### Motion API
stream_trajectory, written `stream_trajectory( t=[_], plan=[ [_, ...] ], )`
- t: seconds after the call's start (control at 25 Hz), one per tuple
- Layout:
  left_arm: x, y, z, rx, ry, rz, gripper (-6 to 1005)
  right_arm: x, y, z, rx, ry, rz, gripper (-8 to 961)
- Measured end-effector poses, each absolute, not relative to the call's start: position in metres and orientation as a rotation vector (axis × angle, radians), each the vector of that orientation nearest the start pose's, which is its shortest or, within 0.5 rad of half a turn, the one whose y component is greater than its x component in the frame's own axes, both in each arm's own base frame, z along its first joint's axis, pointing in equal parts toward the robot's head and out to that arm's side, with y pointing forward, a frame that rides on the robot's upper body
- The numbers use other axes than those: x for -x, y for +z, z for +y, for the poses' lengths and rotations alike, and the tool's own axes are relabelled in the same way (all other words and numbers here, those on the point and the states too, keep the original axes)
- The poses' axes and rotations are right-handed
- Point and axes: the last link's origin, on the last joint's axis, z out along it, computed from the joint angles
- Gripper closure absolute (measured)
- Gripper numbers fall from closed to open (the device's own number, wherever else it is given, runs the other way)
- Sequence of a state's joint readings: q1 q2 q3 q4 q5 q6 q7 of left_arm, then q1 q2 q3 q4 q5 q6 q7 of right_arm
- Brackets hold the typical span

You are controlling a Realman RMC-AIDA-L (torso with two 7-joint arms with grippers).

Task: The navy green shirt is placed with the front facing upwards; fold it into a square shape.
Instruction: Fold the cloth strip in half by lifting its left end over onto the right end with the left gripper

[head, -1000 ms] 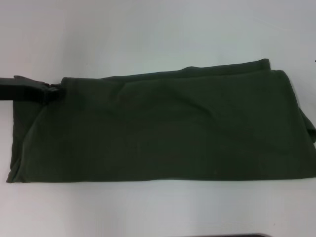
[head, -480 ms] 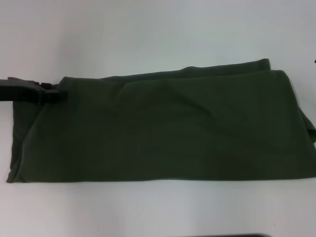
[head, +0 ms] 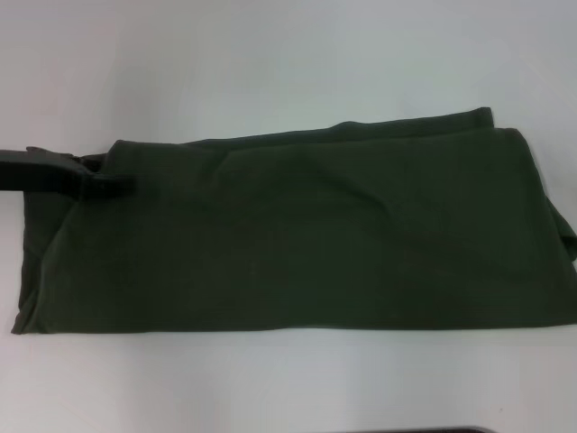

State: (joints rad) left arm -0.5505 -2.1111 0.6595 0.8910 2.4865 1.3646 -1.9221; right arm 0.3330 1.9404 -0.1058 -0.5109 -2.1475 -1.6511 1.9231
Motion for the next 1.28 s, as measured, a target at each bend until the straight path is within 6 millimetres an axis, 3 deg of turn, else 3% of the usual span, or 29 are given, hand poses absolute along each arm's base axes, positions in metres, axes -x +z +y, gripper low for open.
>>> stream_trajectory(
  t=[0.4, 0.6, 0.72, 1.12, 1.28],
  plan=[
    [0.3005, 0.0134, 0.3507, 2.514, -0.037, -1.094, 324, -0.3777, 0.0866, 0.2597, 1.901, 1.070, 1.661, 146],
    [0.3026, 0.0164, 0.3516, 2.497, -0.044, -1.099, 445, -0.3778, 0.0865, 0.2597, 1.901, 1.069, 1.661, 147],
    [0.3030, 0.0162, 0.3518, 2.495, -0.043, -1.099, 683, -0.3780, 0.0860, 0.2593, 1.902, 1.069, 1.660, 147],
    [0.3026, 0.0168, 0.3533, 2.484, -0.059, -1.098, 941, -0.3787, 0.0858, 0.2585, 1.900, 1.067, 1.660, 146],
    [0.3035, 0.0169, 0.3516, 2.482, -0.065, -1.105, 974, -0.3788, 0.0856, 0.2586, 1.900, 1.067, 1.659, 145]
  ],
)
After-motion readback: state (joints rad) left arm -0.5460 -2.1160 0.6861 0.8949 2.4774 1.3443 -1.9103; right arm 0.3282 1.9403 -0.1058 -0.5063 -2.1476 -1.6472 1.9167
